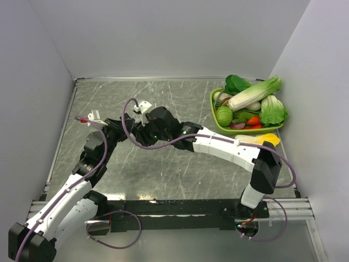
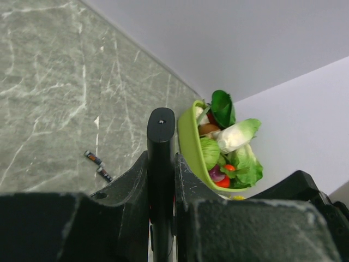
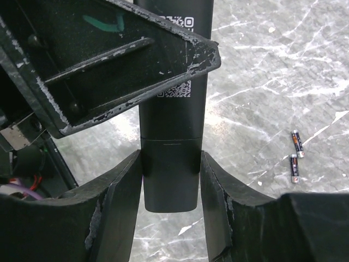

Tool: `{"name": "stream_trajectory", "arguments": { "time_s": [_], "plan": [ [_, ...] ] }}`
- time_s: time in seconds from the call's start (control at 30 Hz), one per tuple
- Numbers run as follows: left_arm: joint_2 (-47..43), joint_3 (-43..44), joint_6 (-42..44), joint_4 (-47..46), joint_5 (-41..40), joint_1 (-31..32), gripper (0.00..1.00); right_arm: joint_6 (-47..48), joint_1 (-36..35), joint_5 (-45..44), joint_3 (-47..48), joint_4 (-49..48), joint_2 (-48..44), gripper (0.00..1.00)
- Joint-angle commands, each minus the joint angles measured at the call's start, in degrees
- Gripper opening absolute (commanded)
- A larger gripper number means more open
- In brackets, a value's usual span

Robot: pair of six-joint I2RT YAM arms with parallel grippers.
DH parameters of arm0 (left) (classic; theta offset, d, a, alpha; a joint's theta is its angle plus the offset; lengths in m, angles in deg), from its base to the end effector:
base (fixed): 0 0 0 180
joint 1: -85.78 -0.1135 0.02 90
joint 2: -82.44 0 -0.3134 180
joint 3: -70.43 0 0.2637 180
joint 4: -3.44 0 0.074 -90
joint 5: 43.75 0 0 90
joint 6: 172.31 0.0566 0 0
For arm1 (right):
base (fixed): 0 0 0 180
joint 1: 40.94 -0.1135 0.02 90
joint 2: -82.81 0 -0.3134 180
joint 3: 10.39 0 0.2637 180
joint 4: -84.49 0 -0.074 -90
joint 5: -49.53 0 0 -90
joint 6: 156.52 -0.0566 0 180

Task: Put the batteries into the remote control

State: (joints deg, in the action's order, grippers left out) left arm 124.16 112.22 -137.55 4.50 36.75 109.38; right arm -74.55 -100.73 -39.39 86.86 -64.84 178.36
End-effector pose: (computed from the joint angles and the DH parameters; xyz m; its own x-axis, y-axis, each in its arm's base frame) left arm 0.1683 -0.0633 0.3201 -0.2092 -0.7928 -0.5724 0.1259 0.5586 -0.8198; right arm 0.2145 0.3705 0.3700 -0.3632 -0.3462 -0.8650 -0.8297 0.5425 0.1313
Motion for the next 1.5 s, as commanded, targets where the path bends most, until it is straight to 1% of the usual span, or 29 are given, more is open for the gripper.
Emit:
{"name": "stream_trajectory", "arguments": {
  "time_s": [0.0,0.07,0.2,0.33,0.43,0.53,0.6,0.7,0.73,0.87,1.03,1.2,1.3,1.43,1.47],
  "plan": [
    [1.4,5.7,1.5,-7.4,-13.6,-2.0,0.01,1.3,-0.9,2.3,-6.7,10.1,-4.5,0.33],
    [2.6,6.1,1.6,-8.6,-16.2,-2.6,0.01,1.1,-1.0,2.8,-8.3,10.3,-5.2,0.33],
    [4.8,6.4,3.4,-12.9,-17.3,-4.8,0.01,1.4,-1.1,4.3,-11.6,11.2,-6.6,0.33],
    [6.3,6.8,5.7,-16.1,-17.3,-5.7,0.01,1.7,-1.3,5.4,-13.7,11.6,-7.9,0.33],
    [6.1,6.5,7.9,-17.1,-15.7,-6.0,0.01,1.6,-1.4,5.2,-15.1,11.7,-8.9,0.33],
    [5.1,5.7,8.2,-15.9,-14.1,-6.1,0.01,1.1,-0.9,2.7,-16.0,12.0,-9.2,0.33],
    [4.2,4.8,8.3,-14.1,-13.4,-6.1,0.01,-0.8,0.1,-0.6,-15.9,13.1,-8.5,0.33],
    [1.4,2.7,8.3,-11.4,-11.2,-6.2,0.01,-4.7,3.9,-3.8,-16.1,15.5,-7.0,0.34],
    [-0.2,1.6,8.1,-10.6,-9.1,-6.2,0.01,-5.3,5.7,-4.6,-16.4,15.7,-6.8,0.34],
    [-4.9,-2.2,6.6,-8.9,-2.2,-6.2,0.01,-7.8,9.4,-6.0,-18.6,14.0,-4.9,0.36],
    [-10.2,-6.7,5.0,-7.2,4.0,-6.2,0.01,-8.0,10.7,-7.4,-19.1,12.2,-0.9,0.37],
    [-13.8,-10.4,3.8,-8.3,9.5,-6.2,0.01,-8.6,10.8,-8.0,-19.6,9.7,3.5,0.38],
    [-14.1,-11.8,2.9,-9.9,12.4,-6.2,0.01,-8.8,10.8,-8.6,-19.9,9.2,5.3,0.40],
    [-14.0,-13.0,2.0,-11.5,13.4,-6.2,0.01,-9.0,10.9,-8.9,-20.6,8.9,7.3,0.42],
    [-13.9,-13.1,2.0,-11.8,13.6,-6.2,0.01,-9.0,10.8,-9.1,-20.8,8.8,7.4,0.44]
  ]
}}
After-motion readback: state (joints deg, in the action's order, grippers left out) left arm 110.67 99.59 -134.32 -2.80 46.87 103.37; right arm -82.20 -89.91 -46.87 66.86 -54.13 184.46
